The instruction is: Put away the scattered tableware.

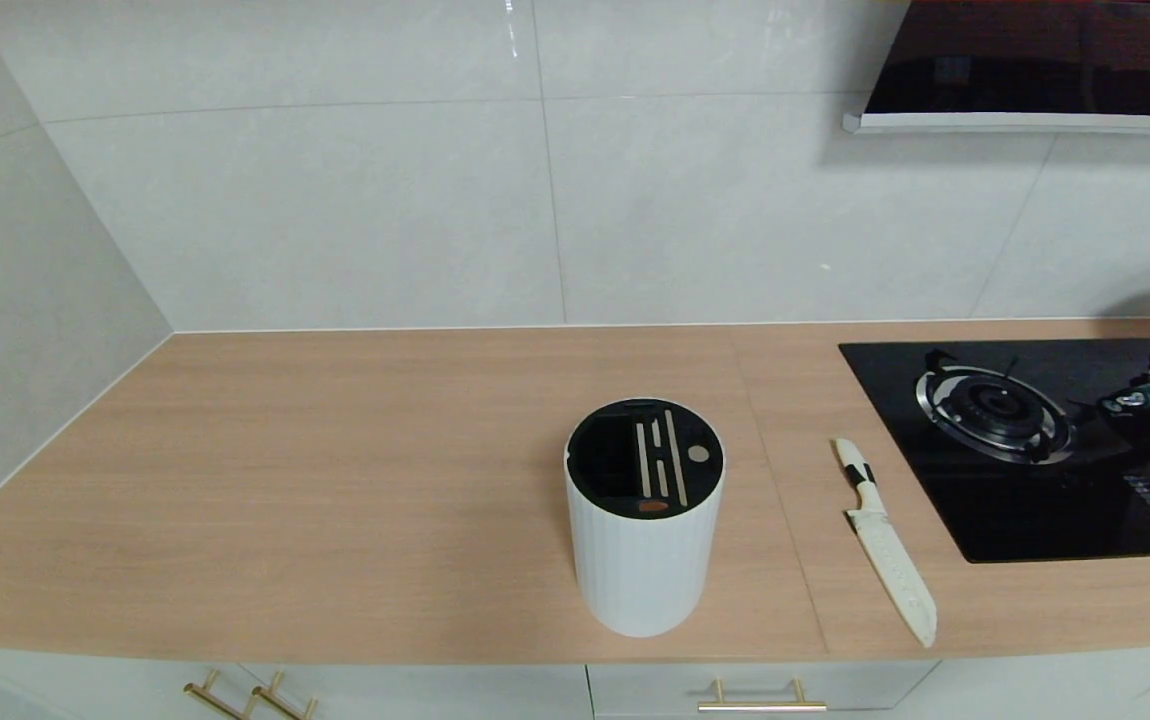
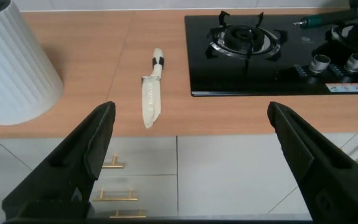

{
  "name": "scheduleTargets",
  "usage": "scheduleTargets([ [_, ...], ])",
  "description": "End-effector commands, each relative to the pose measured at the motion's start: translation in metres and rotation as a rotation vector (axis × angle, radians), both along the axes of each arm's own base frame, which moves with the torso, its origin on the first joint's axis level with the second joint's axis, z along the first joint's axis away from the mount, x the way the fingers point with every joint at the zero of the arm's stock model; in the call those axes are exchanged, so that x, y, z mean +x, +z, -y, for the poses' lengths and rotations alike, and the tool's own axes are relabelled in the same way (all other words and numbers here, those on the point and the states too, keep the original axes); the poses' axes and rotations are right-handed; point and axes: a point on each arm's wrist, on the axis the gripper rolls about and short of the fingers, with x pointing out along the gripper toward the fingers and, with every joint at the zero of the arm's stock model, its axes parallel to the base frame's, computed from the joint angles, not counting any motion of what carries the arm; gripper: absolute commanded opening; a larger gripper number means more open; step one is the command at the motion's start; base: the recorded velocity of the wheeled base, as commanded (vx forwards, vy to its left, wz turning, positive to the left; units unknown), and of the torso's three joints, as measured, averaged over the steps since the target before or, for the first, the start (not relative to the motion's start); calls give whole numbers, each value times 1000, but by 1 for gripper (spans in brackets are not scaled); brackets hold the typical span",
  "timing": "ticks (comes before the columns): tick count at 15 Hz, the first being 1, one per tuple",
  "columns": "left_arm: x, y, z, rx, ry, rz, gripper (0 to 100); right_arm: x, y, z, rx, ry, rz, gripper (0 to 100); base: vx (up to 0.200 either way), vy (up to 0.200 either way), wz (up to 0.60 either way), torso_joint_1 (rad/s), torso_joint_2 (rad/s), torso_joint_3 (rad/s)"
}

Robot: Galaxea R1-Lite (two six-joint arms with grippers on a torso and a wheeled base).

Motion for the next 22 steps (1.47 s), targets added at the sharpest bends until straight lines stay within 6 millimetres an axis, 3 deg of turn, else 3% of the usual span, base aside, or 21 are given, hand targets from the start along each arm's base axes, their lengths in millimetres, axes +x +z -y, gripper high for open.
scheduleTargets([
  [1, 0, 0, 0, 0, 1, 1, 100, 0, 0, 0, -3, 1, -2, 100, 0, 0, 0, 0, 0, 0],
  [3, 0, 0, 0, 0, 1, 1, 100, 0, 0, 0, -48, 1, 1, 100, 0, 0, 0, 0, 0, 0],
  [5, 0, 0, 0, 0, 1, -1, 100, -4, 48, 0, -33, 39, 65, 100, 0, 0, 0, 0, 0, 0],
  [6, 0, 0, 0, 0, 1, 1, 100, -1, 57, -1, -33, 57, 44, 100, 0, 0, 0, 0, 0, 0],
  [11, 0, 0, 0, 0, 1, 1, 100, 55, 104, -3, -37, 114, -188, 100, 0, 0, 0, 0, 0, 0],
  [14, 0, 0, 0, 0, 1, -1, 100, 94, 123, -13, -46, 246, -283, 100, 0, 0, 0, 0, 0, 0],
  [16, 0, 0, 0, 0, 1, 1, 100, 134, 127, -26, -46, 298, -336, 100, 0, 0, 0, 0, 0, 0],
  [18, 0, 0, 0, 0, 1, -1, 100, 178, 117, -37, -50, 300, -368, 100, 0, 0, 0, 0, 0, 0],
  [22, 0, 0, 0, 0, 1, -1, 100, 244, 95, -51, -56, 286, -407, 100, 0, 0, 0, 0, 0, 0],
])
